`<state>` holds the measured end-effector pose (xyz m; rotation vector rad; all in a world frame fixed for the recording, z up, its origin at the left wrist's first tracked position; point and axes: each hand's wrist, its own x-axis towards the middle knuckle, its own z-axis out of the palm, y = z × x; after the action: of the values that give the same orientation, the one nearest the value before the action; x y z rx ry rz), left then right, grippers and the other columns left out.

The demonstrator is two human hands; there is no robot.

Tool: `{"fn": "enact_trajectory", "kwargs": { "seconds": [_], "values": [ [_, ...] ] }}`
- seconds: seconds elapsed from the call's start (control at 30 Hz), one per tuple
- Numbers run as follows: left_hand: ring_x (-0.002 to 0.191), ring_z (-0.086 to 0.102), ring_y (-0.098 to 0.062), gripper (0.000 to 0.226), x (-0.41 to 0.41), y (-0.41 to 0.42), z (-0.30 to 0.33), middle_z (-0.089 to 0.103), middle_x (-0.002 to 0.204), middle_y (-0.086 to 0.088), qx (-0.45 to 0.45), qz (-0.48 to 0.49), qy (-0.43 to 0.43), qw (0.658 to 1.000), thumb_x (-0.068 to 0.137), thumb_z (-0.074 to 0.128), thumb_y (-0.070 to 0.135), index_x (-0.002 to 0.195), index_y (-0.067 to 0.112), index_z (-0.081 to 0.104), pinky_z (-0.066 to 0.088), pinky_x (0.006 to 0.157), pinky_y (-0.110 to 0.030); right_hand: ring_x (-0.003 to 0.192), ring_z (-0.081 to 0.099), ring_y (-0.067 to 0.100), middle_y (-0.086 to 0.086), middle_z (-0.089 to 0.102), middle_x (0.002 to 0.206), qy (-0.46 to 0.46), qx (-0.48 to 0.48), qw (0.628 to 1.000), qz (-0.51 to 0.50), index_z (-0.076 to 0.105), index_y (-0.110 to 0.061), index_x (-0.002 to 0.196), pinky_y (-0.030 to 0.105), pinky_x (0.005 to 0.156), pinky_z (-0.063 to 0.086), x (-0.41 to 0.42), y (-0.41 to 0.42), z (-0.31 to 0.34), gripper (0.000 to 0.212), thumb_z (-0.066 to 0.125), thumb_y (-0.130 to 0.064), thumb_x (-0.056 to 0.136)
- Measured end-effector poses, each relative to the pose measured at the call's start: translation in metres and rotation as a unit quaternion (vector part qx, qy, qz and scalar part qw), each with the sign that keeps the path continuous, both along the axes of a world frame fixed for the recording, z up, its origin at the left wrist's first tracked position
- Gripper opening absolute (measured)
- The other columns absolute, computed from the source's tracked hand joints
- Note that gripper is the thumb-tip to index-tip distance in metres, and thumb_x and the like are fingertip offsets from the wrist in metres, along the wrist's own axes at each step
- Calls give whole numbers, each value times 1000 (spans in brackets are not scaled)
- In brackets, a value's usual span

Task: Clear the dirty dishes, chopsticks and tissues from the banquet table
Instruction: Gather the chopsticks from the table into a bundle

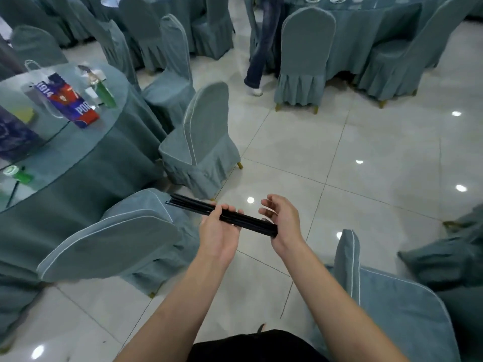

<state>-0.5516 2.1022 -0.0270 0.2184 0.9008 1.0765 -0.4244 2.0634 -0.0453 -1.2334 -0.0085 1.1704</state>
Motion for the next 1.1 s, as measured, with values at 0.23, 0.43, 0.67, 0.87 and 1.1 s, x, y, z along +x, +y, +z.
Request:
{"fn": "enact_trajectory", "kwargs": {
  "seconds": [0.23, 0.43, 0.67, 0.87, 1.1],
  "values": [
    [72, 57, -16, 12, 78, 61, -23, 56, 78, -1, -14, -97, 8, 995, 110, 40, 11, 104, 20, 47, 51, 91, -42, 80, 65, 21, 1, 72, 89, 4, -36, 996, -84, 69, -15, 99, 32, 71, 47, 69, 36, -20, 11, 59, -19, 95],
    [73, 55, -18, 15, 172, 129, -24, 54, 79, -2, -18, -187, -12, 982, 110, 36, 9, 105, 19, 46, 50, 88, -41, 82, 65, 21, 1, 73, 90, -4, -52, 983, -175, 68, -16, 99, 34, 72, 47, 145, 82, -21, 10, 60, -20, 95],
    [71, 53, -18, 19, 297, 222, 8, 53, 78, -2, -7, -320, -37, 947, 110, 38, 6, 100, 18, 49, 49, 85, -40, 82, 66, 22, 3, 72, 91, -25, -64, 950, -305, 68, -15, 100, 34, 72, 52, 242, 155, 4, 11, 61, -20, 95],
    [71, 50, -18, 17, 387, 272, 24, 52, 80, -1, 9, -411, -49, 910, 111, 35, 8, 105, 18, 47, 46, 86, -38, 78, 65, 21, 2, 72, 90, -23, -72, 914, -399, 67, -14, 101, 32, 68, 54, 305, 195, 20, 10, 60, -18, 95],
    [72, 51, -17, 18, 478, 282, 20, 50, 83, -2, 7, -505, -62, 861, 111, 33, 8, 104, 18, 46, 47, 84, -38, 73, 66, 16, -1, 73, 89, -10, -72, 872, -484, 67, -16, 98, 35, 72, 54, 379, 197, 16, 10, 62, -22, 92]
  ]
}}
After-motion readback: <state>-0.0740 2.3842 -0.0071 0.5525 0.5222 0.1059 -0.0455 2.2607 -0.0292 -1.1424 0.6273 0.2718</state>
